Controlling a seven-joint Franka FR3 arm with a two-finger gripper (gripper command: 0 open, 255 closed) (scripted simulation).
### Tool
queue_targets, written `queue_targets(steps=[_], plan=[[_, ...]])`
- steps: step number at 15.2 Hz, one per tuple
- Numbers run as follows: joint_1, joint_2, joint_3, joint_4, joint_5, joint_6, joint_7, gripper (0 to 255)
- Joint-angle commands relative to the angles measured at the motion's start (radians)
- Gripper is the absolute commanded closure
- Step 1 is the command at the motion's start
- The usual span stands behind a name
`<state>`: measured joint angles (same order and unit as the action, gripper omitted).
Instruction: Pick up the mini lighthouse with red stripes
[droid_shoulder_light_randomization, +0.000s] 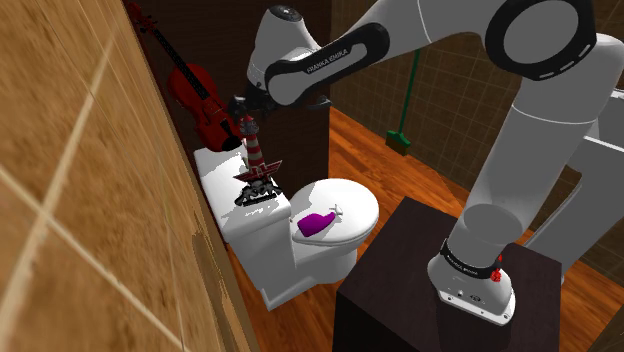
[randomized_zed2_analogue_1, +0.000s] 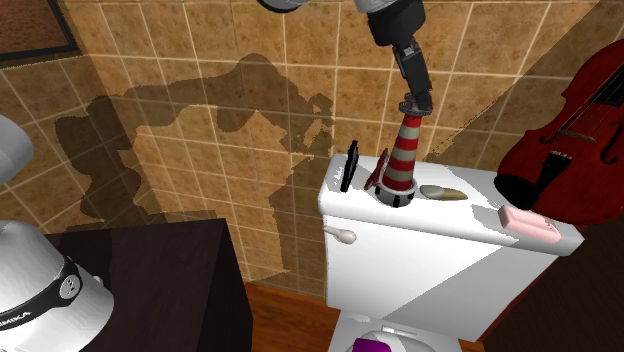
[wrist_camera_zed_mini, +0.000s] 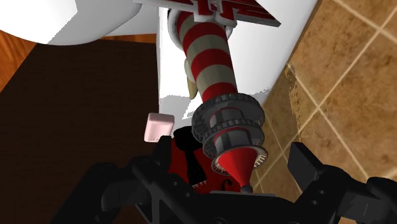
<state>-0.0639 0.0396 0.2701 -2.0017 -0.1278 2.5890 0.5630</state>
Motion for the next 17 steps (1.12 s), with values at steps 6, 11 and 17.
queue_targets(steps=[6,11,17], plan=[[0.000,0.003,0.000,-0.013,-0.005,0.017,0.005,255],[0.000,0.003,0.000,-0.013,-0.005,0.017,0.004,255],[0.000,-0.016,0.002,0.032,0.013,-0.046,-0.010,255]])
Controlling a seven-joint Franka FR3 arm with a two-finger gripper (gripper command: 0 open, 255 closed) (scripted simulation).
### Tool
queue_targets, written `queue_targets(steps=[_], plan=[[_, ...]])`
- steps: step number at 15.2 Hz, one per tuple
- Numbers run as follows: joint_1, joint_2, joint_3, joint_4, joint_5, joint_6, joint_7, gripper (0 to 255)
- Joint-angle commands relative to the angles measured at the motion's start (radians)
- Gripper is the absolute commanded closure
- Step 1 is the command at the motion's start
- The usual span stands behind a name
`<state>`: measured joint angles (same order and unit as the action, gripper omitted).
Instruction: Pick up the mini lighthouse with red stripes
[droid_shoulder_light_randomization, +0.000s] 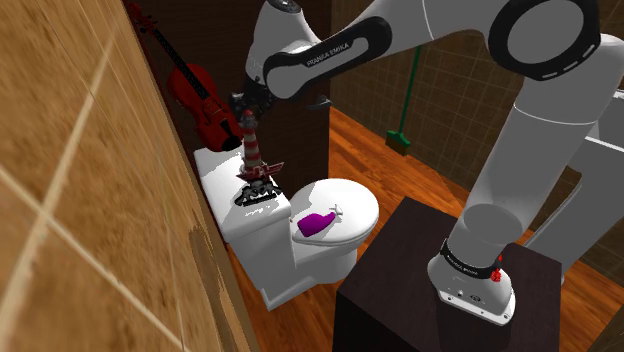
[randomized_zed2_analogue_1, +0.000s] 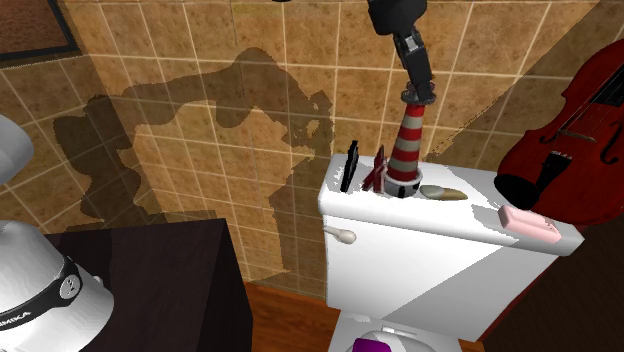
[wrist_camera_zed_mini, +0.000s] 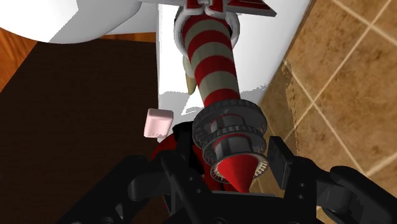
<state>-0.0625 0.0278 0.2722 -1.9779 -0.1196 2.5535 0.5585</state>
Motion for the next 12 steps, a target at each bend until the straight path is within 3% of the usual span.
queue_targets(steps=[1,12], plan=[[-0.001,-0.007,0.000,0.018,0.008,-0.023,-0.009,255],[-0.001,-0.029,0.000,0.116,0.031,-0.142,-0.030,255]])
